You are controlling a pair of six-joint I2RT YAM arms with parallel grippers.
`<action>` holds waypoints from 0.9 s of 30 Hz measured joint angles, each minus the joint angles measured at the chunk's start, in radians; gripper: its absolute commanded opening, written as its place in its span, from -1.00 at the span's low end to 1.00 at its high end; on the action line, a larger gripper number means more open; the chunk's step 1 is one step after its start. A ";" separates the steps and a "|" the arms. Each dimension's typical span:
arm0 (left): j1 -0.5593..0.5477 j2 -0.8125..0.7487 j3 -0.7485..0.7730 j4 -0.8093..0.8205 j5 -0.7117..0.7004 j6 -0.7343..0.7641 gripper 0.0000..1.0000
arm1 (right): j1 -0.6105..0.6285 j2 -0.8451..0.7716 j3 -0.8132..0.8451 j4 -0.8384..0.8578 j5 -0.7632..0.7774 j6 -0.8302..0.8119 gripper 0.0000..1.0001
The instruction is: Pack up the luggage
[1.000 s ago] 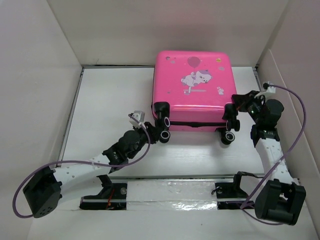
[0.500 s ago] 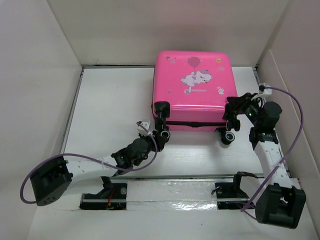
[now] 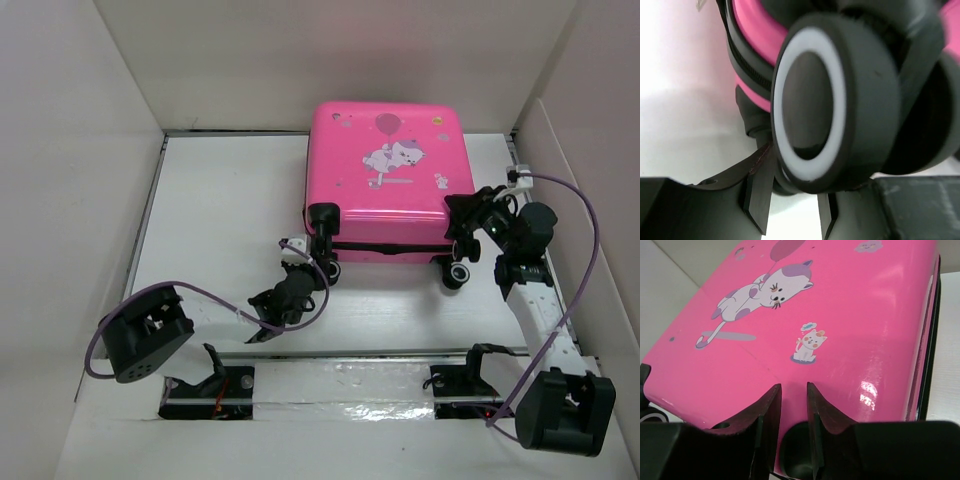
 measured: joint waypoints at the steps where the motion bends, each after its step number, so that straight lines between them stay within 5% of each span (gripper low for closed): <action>1: 0.000 0.001 0.000 0.016 -0.008 0.006 -0.36 | 0.005 0.000 0.000 0.000 0.000 -0.002 -0.35; 20: -0.014 0.119 0.063 0.179 -0.088 0.124 -0.53 | 0.072 -0.004 0.000 0.001 0.001 -0.041 -0.33; 27: -0.010 0.139 0.071 0.180 -0.093 0.130 -0.99 | 0.073 -0.071 0.000 -0.060 0.021 -0.055 0.18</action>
